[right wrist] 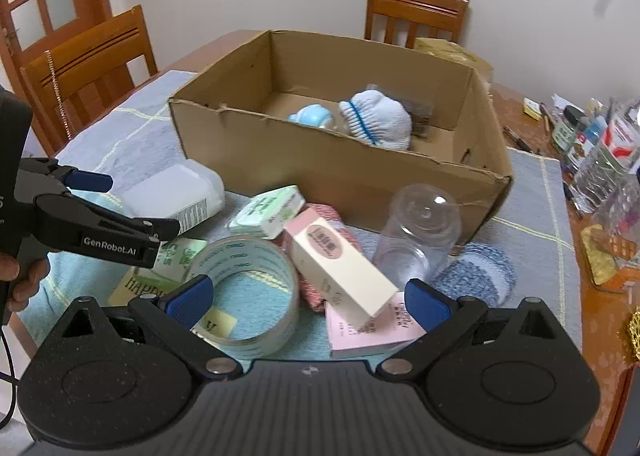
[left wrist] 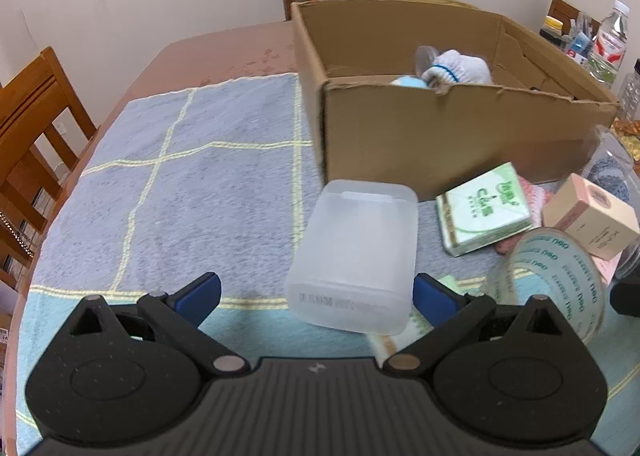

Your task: Organize objects

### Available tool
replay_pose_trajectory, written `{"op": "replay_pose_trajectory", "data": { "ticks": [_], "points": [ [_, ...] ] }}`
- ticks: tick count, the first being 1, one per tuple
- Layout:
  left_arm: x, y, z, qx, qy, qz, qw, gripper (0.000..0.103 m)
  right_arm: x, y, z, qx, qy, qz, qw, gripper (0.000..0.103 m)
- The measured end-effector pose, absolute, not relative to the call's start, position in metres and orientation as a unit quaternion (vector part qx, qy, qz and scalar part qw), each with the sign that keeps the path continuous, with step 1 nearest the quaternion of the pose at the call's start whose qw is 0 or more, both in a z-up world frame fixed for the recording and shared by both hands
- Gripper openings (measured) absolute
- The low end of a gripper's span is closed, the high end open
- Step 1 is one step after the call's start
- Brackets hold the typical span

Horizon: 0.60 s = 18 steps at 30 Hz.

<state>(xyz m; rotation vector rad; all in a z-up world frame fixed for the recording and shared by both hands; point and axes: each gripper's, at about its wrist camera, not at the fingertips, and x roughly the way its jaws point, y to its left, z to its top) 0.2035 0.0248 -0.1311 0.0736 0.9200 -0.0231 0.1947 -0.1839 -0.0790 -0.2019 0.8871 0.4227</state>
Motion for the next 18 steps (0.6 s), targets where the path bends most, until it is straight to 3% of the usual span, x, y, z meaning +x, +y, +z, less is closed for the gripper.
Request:
{"op": "replay_pose_trajectory", "data": {
  "ticks": [18],
  "points": [
    [0.198, 0.063, -0.129, 0.031, 0.452, 0.009, 0.891, 0.102, 0.183, -0.16, -0.083, -0.121, 0.431, 0.223, 0.866, 0.103]
  ]
}}
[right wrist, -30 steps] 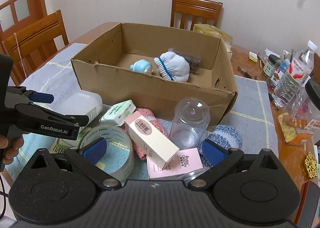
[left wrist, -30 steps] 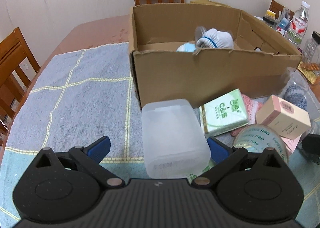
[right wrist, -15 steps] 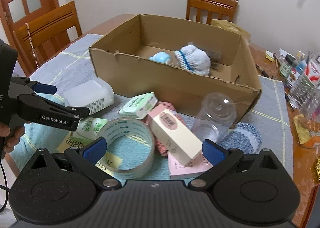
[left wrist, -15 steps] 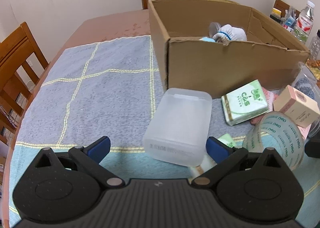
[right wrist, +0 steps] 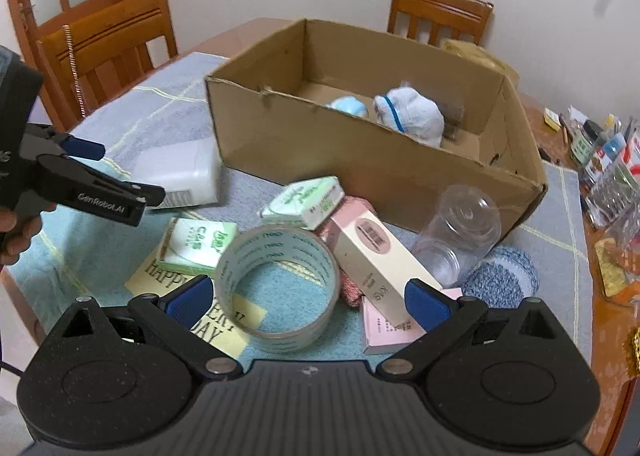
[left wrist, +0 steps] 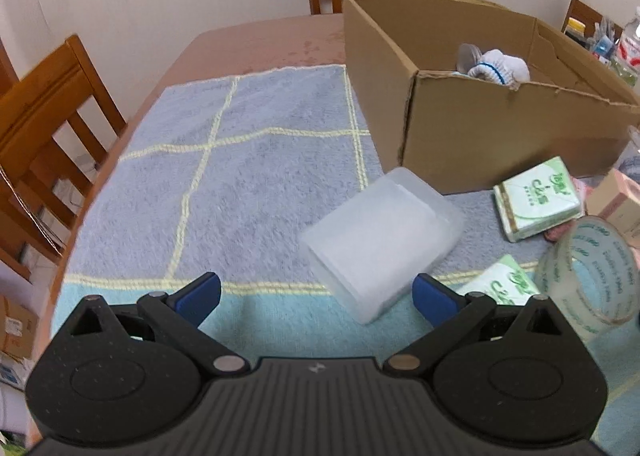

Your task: Organize objects

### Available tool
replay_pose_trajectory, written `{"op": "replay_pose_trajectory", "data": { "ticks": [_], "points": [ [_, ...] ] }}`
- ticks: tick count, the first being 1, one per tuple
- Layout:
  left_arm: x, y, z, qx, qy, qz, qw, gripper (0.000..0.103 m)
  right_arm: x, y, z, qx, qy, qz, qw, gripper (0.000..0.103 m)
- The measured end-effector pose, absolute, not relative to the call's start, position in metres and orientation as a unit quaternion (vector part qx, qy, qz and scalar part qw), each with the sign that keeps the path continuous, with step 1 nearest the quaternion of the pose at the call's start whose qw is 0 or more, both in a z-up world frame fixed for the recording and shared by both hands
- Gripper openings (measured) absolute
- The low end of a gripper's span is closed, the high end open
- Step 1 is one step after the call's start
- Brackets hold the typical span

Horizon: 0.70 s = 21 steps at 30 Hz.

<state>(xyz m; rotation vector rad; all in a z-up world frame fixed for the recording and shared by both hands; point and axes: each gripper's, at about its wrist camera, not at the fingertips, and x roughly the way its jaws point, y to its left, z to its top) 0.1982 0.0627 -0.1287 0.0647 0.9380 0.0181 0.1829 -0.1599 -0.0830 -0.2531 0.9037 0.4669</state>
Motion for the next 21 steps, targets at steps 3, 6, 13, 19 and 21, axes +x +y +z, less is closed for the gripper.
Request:
{"op": "replay_pose_trajectory", "data": {
  "ticks": [3, 6, 13, 19, 21],
  "points": [
    [0.19, 0.059, -0.127, 0.008, 0.458, -0.012, 0.889, 0.102, 0.182, -0.157, -0.09, -0.118, 0.444, 0.227, 0.859, 0.103],
    [0.185, 0.05, -0.128, -0.012, 0.463, -0.032, 0.886, 0.102, 0.178, -0.153, -0.095, -0.126, 0.447, 0.23, 0.855, 0.103],
    [0.191, 0.028, -0.14, -0.048, 0.476, -0.042, 0.877, 0.102, 0.174, -0.151, -0.106, -0.128, 0.46, 0.234, 0.847, 0.103],
    [0.204, 0.016, -0.149, -0.07, 0.48, -0.005, 0.874, 0.102, 0.174, -0.152, -0.111, -0.139, 0.462, 0.24, 0.843, 0.103],
    [0.206, 0.015, -0.151, -0.081, 0.478, 0.004, 0.875, 0.102, 0.175, -0.154, -0.111, -0.141, 0.462, 0.242, 0.842, 0.103]
  ]
}}
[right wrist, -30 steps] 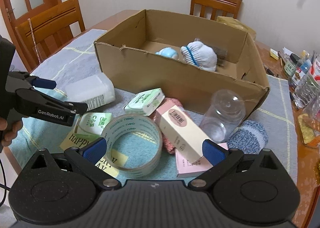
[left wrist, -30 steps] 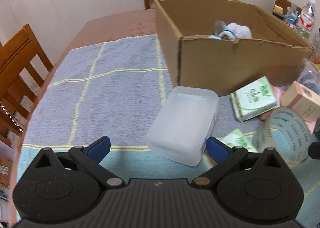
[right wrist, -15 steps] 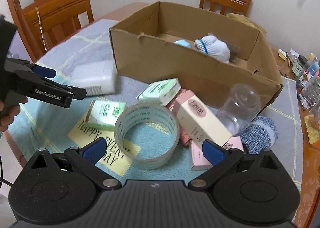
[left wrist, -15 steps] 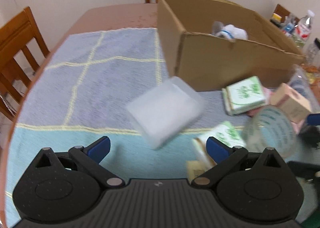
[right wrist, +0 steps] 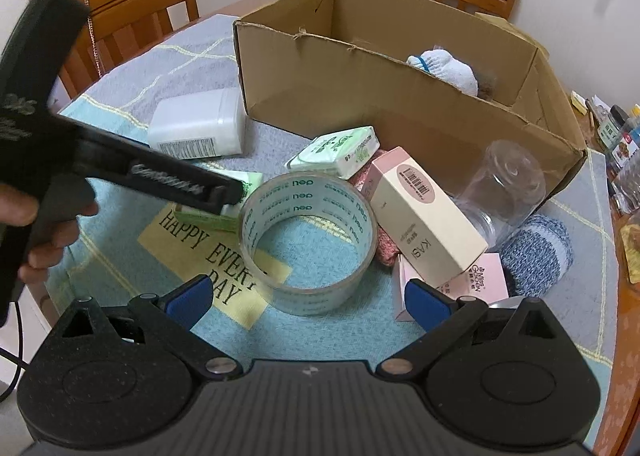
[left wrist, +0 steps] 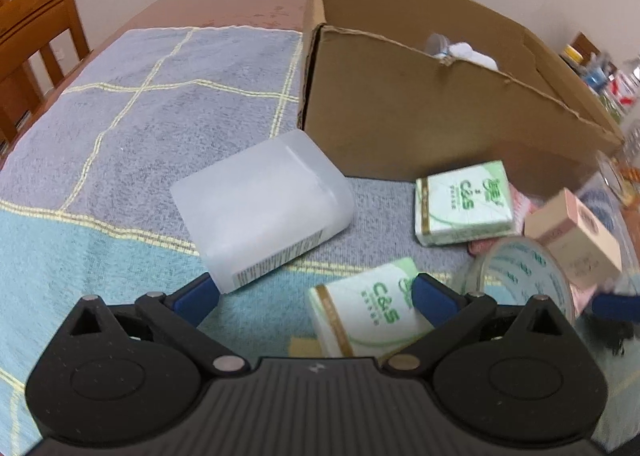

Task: Organize objects
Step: 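Move the left tool toward the green C&S tissue pack while the right tool approaches the tape roll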

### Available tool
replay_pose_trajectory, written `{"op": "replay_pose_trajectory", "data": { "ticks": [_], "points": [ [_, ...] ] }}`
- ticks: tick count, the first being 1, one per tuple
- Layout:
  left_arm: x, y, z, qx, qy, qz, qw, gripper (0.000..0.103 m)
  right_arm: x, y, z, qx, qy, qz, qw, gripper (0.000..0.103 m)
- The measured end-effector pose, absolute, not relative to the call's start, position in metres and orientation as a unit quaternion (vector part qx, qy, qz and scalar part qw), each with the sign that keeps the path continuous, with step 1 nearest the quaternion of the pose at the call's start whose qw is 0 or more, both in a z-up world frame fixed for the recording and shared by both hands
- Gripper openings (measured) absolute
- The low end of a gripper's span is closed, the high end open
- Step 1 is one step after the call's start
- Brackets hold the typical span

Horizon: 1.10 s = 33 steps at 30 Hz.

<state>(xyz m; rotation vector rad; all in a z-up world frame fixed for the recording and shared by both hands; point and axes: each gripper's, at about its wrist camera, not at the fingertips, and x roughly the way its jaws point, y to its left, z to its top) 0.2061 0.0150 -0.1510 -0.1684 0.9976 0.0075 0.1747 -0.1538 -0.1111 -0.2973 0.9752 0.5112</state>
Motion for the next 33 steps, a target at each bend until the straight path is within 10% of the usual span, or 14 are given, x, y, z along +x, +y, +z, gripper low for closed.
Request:
{"op": "replay_pose_trajectory", "data": {
  "ticks": [33],
  "points": [
    [0.165, 0.043, -0.15, -0.014, 0.473, -0.047, 0.88, 0.102, 0.185, -0.145, -0.125, -0.157, 0.464, 0.276, 0.827, 0.103]
  ]
}}
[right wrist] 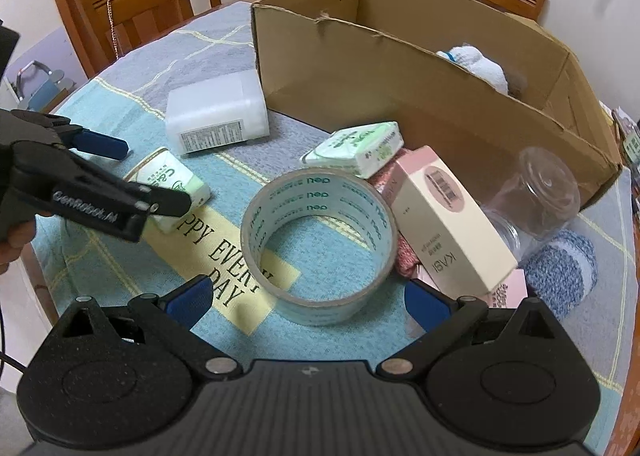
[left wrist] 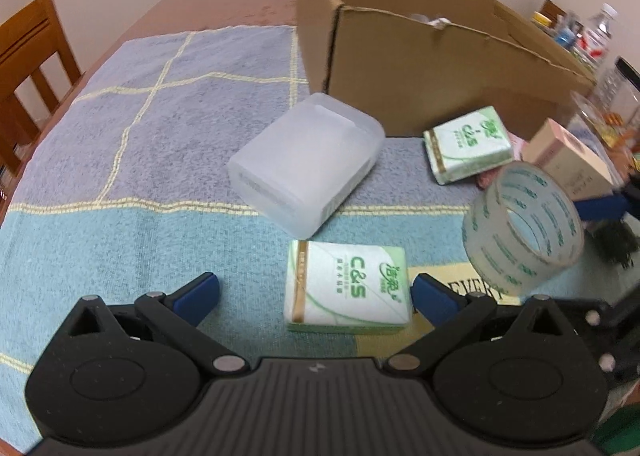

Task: Organize objects
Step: 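Move the left tool toward the green C&S tissue pack while the right tool approaches the tape roll, then grasp the green C&S tissue pack with the left tool while the right tool grasps the clear tape roll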

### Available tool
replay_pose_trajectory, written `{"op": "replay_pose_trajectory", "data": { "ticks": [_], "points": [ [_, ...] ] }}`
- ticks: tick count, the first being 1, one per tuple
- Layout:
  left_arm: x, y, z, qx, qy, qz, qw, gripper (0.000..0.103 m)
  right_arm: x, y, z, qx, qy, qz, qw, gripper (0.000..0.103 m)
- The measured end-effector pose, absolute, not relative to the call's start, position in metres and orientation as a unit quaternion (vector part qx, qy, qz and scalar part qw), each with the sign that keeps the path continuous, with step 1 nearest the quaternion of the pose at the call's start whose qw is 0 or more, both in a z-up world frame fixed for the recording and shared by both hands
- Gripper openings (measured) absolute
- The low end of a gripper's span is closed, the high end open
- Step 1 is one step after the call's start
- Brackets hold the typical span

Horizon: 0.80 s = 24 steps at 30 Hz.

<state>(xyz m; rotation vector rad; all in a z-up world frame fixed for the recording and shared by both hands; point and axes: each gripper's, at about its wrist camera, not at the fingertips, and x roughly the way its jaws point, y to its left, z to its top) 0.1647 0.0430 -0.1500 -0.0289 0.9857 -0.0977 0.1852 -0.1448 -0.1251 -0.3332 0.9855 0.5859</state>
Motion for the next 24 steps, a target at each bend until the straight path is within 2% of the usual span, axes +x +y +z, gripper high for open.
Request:
{"op": "replay_pose_trajectory", "data": {
  "ticks": [11, 13, 20, 22, 24],
  "points": [
    [0.16, 0.037, -0.144, 0.022, 0.454, -0.079, 0.887, 0.098, 0.194, -0.131, -0.128, -0.156, 0.456, 0.292, 0.826, 0.103],
    [0.16, 0.03, -0.145, 0.03, 0.452, -0.088, 0.887, 0.087, 0.193, -0.132, -0.128, -0.158, 0.456, 0.288, 0.827, 0.103],
    [0.16, 0.015, -0.153, 0.046, 0.453, -0.089, 0.886, 0.074, 0.191, -0.134, -0.126, -0.169, 0.451, 0.279, 0.831, 0.103],
    [0.159, 0.019, -0.152, 0.045, 0.451, -0.087, 0.887, 0.066, 0.192, -0.136, -0.126, -0.169, 0.451, 0.277, 0.832, 0.103],
    [0.159, 0.025, -0.152, 0.043, 0.452, -0.082, 0.887, 0.066, 0.193, -0.137, -0.126, -0.164, 0.452, 0.277, 0.832, 0.103]
  ]
}}
